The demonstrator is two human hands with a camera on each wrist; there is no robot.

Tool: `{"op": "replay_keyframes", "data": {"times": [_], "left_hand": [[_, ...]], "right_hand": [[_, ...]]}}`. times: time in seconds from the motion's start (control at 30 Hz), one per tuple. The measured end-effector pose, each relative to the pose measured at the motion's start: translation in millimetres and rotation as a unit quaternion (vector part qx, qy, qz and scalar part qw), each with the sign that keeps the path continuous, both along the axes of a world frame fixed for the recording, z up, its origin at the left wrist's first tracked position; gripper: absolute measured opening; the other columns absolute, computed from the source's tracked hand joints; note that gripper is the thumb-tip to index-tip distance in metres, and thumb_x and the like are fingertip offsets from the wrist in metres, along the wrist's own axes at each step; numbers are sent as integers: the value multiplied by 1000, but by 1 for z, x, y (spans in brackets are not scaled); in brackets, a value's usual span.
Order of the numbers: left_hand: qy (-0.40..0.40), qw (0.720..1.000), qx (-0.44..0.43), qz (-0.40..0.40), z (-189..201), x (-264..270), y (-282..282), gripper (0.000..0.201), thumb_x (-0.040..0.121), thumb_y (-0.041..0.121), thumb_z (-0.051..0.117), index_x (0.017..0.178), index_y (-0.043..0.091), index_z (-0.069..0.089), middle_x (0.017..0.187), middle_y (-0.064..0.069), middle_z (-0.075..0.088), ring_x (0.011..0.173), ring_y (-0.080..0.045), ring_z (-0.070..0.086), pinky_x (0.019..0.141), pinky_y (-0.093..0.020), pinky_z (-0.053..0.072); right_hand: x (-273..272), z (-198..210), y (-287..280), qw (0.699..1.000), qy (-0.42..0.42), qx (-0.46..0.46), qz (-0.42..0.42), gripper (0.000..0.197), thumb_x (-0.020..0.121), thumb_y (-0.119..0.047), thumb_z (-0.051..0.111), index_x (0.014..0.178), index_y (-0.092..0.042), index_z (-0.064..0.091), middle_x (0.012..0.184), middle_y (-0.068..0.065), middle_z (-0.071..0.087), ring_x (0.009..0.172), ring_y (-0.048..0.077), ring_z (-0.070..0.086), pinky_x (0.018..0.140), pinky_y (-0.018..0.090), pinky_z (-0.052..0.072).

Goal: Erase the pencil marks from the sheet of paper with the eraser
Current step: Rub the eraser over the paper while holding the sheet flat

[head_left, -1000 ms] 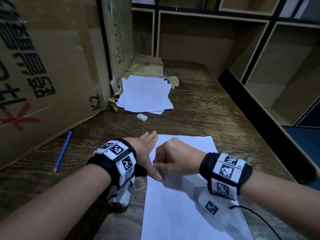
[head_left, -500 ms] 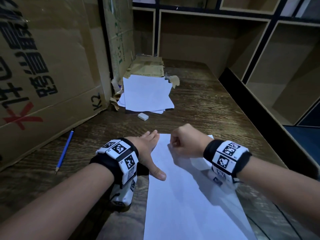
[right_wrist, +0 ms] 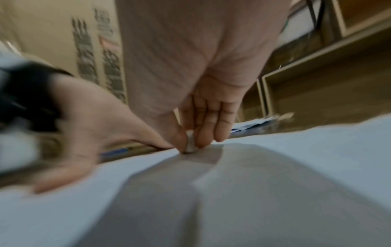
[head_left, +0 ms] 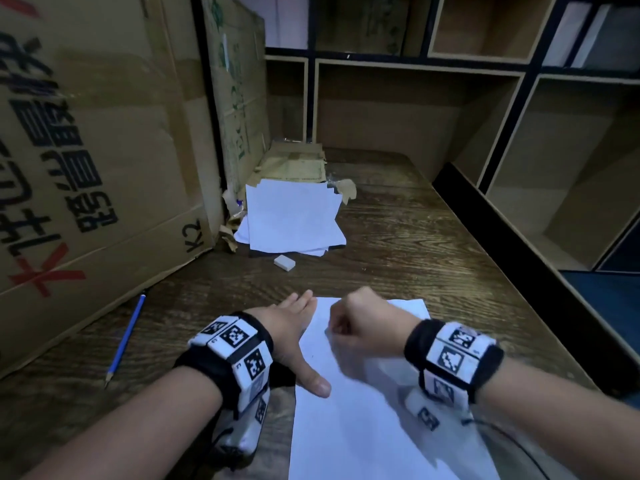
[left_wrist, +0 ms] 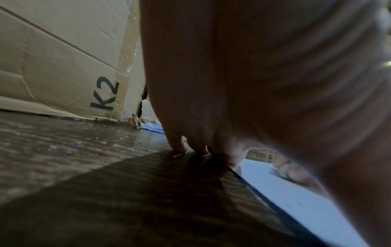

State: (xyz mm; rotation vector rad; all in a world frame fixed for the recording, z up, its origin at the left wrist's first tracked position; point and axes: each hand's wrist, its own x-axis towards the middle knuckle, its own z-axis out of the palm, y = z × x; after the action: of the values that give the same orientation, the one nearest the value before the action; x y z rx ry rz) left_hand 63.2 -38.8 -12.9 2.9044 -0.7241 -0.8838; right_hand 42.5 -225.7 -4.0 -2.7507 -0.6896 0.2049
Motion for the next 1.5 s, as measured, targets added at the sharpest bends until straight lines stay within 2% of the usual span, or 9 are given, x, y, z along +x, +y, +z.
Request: {"op": "replay_keyframes", "data": {"times": [0.13, 0.27, 0.43, 0.8, 1.0, 1.13, 1.27, 1.4, 1.5], "left_hand": [[12, 1000, 6, 5, 1, 1, 0, 151, 59, 80, 75, 155, 19, -24, 161, 8, -31, 149, -11, -25, 125, -42, 0], [9, 1000, -9, 14, -7, 5, 2, 155, 52, 83, 75, 156, 23, -23, 161, 9, -30, 148, -9, -25, 125, -39, -1], [17, 1000, 5, 12, -1, 3, -2, 152, 58, 79, 77, 155, 20, -25, 161, 9, -32, 148, -10, -26, 125, -41, 0], [6, 1000, -22, 18, -5, 2, -1, 153, 55, 76, 80, 156, 25, -23, 161, 10, -30, 148, -10, -25, 124, -35, -3], [14, 1000, 6, 13, -3, 3, -2, 153, 57, 79, 76, 155, 21, -26, 160, 10, -33, 148, -9, -27, 125, -39, -2], [8, 1000, -12, 18, -3, 1, -1, 151, 58, 77, 78, 155, 23, -24, 161, 9, -31, 148, -10, -26, 124, -39, -4], [6, 1000, 9, 20, -4, -2, -5, 152, 58, 83, 72, 155, 19, -25, 160, 8, -33, 148, -12, -27, 124, -41, -6], [-11, 999, -4, 31, -7, -4, -6, 151, 53, 87, 70, 157, 24, -20, 162, 5, -30, 150, -17, -25, 123, -45, -5], [-16, 999, 14, 40, -7, -9, -7, 153, 54, 90, 66, 157, 18, -20, 162, 5, -29, 151, -18, -23, 124, -46, -1]], "right_hand": [[27, 1, -13, 997, -32, 15, -75, 14, 76, -22, 59, 64, -16, 62, 69, 4, 69, 64, 21, 62, 64, 33, 56], [0, -6, 16, 1000, 7, 22, 13, 13, 83, -20, 65, 77, -13, 73, 72, 0, 71, 64, 11, 58, 63, 18, 46], [38, 1, -2, 997, -18, 49, -64, 18, 79, -19, 63, 76, -6, 75, 76, 10, 75, 78, 27, 71, 71, 38, 59], [22, -9, 22, 999, -19, 33, 23, 17, 76, -17, 61, 59, -14, 59, 57, 4, 60, 55, 22, 55, 57, 36, 53], [45, -3, 7, 995, -25, 64, -66, 12, 79, -15, 64, 76, -9, 75, 75, 6, 74, 72, 19, 68, 65, 27, 54], [21, -10, 22, 999, -8, 43, 14, 12, 77, -14, 64, 71, -7, 72, 67, 7, 72, 62, 19, 64, 59, 25, 49], [42, -5, 7, 996, -32, 52, -72, 11, 79, -16, 66, 71, -9, 70, 73, 4, 72, 71, 18, 66, 65, 30, 54], [17, -9, 23, 999, -1, 40, -3, 15, 78, -14, 64, 63, -16, 65, 60, -2, 61, 57, 12, 53, 54, 18, 42], [28, -3, 1, 999, -7, 22, -47, 11, 78, -17, 64, 71, -13, 72, 70, -1, 72, 66, 14, 65, 64, 26, 56]]}}
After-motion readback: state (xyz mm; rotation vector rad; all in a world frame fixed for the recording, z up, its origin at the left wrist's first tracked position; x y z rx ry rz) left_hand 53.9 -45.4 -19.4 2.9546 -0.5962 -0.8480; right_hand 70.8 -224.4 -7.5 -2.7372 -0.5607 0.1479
